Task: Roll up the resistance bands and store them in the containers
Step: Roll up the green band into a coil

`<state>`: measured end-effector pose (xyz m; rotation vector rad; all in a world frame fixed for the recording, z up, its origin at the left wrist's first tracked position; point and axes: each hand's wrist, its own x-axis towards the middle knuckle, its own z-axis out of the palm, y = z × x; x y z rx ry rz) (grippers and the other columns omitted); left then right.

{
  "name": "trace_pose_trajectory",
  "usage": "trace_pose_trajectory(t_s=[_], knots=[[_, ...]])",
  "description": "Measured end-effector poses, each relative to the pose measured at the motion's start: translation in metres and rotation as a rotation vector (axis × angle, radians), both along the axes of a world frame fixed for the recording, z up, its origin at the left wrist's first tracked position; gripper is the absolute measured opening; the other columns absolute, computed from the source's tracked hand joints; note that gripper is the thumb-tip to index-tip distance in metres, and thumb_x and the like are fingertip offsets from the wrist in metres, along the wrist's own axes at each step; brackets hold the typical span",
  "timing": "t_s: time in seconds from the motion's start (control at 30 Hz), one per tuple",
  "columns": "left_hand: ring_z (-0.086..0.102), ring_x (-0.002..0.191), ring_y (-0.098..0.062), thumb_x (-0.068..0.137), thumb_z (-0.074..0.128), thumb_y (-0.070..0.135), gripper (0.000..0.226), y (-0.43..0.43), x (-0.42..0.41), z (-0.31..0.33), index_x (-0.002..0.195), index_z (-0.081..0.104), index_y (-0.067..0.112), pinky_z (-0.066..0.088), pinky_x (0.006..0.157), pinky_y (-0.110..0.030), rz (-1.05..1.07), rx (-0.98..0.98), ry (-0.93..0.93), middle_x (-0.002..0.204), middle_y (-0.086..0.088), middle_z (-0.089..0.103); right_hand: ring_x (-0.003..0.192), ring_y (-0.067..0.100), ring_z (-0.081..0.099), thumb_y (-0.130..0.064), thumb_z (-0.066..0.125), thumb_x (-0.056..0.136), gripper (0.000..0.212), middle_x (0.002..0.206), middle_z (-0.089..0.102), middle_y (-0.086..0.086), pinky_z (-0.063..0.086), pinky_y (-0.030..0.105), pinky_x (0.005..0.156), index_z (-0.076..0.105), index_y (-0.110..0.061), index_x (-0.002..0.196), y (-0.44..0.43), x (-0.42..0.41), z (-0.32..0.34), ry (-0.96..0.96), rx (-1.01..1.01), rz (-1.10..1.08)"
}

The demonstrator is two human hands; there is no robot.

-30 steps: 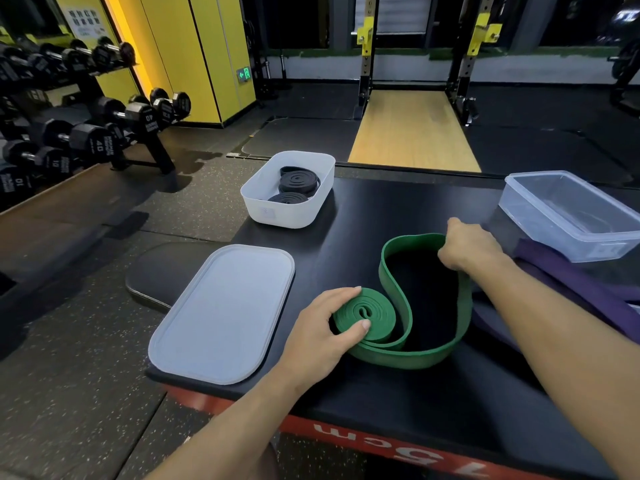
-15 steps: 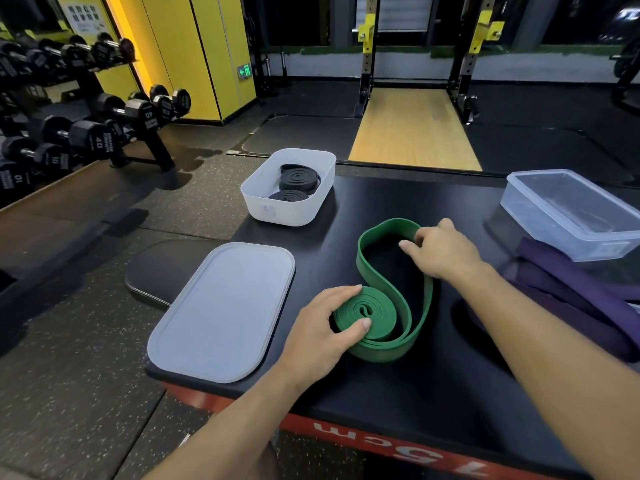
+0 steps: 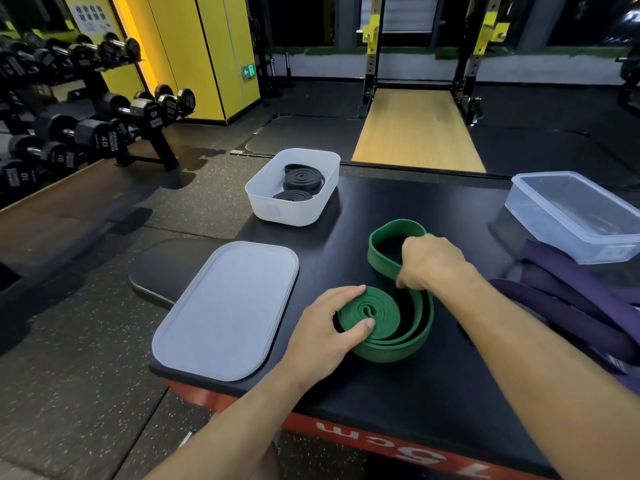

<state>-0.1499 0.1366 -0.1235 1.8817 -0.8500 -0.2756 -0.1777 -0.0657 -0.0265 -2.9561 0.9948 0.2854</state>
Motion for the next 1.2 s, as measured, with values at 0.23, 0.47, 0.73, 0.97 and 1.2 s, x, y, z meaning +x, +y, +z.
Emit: trace_pose_trajectory(t_s=[0.23, 0.47, 0.73, 0.97, 1.2], knots=[[0.052, 0.127, 0.010, 0.092, 0.078, 0.031, 0.050, 0.000, 0.000, 0.001, 0.139, 0.063, 0.032, 0.036, 0.103, -0.005, -0.001, -0.001, 0.013, 0.134, 0.025, 0.060, 0.081, 0.032, 0.051, -0.024, 0.083, 0.083, 0.029, 0.083, 0.051, 0.007, 0.046, 0.035, 0.071, 0.059, -0.011, 0.091, -0.027, -0.021, -0.007, -0.145, 0.037, -0.171], [0.054, 0.127, 0.009, 0.092, 0.078, 0.030, 0.050, 0.000, -0.001, 0.000, 0.139, 0.064, 0.032, 0.037, 0.103, -0.005, 0.000, -0.006, 0.011, 0.134, 0.024, 0.061, 0.113, 0.043, 0.059, -0.060, 0.073, 0.085, 0.070, 0.131, 0.049, 0.017, 0.049, 0.044, 0.089, 0.044, -0.017, 0.132, -0.029, -0.030, -0.024, -0.263, 0.150, -0.234], [0.053, 0.126, 0.010, 0.092, 0.078, 0.030, 0.050, 0.001, 0.000, 0.001, 0.139, 0.063, 0.031, 0.037, 0.102, -0.004, 0.003, -0.001, 0.007, 0.134, 0.024, 0.061, 0.053, 0.019, 0.071, -0.093, 0.052, 0.073, 0.080, 0.081, 0.073, 0.003, 0.057, 0.032, 0.072, 0.063, -0.017, 0.097, -0.032, -0.036, -0.012, -0.103, 0.179, -0.184], [0.054, 0.125, 0.010, 0.092, 0.078, 0.029, 0.049, 0.000, -0.001, 0.002, 0.139, 0.064, 0.032, 0.037, 0.101, -0.004, 0.003, -0.003, 0.009, 0.133, 0.025, 0.061, 0.052, 0.021, 0.073, -0.083, 0.070, 0.070, 0.081, 0.064, 0.074, 0.008, 0.062, 0.037, 0.079, 0.069, -0.004, 0.089, -0.033, -0.029, -0.010, -0.056, 0.417, -0.202], [0.053, 0.127, 0.009, 0.092, 0.078, 0.030, 0.049, 0.000, -0.001, 0.003, 0.139, 0.064, 0.032, 0.038, 0.103, -0.006, -0.001, -0.004, 0.008, 0.134, 0.024, 0.062, 0.047, 0.015, 0.070, -0.068, 0.079, 0.074, 0.058, 0.051, 0.069, 0.001, 0.057, 0.030, 0.081, 0.071, -0.011, 0.079, -0.045, -0.027, -0.011, -0.098, 0.235, -0.212]])
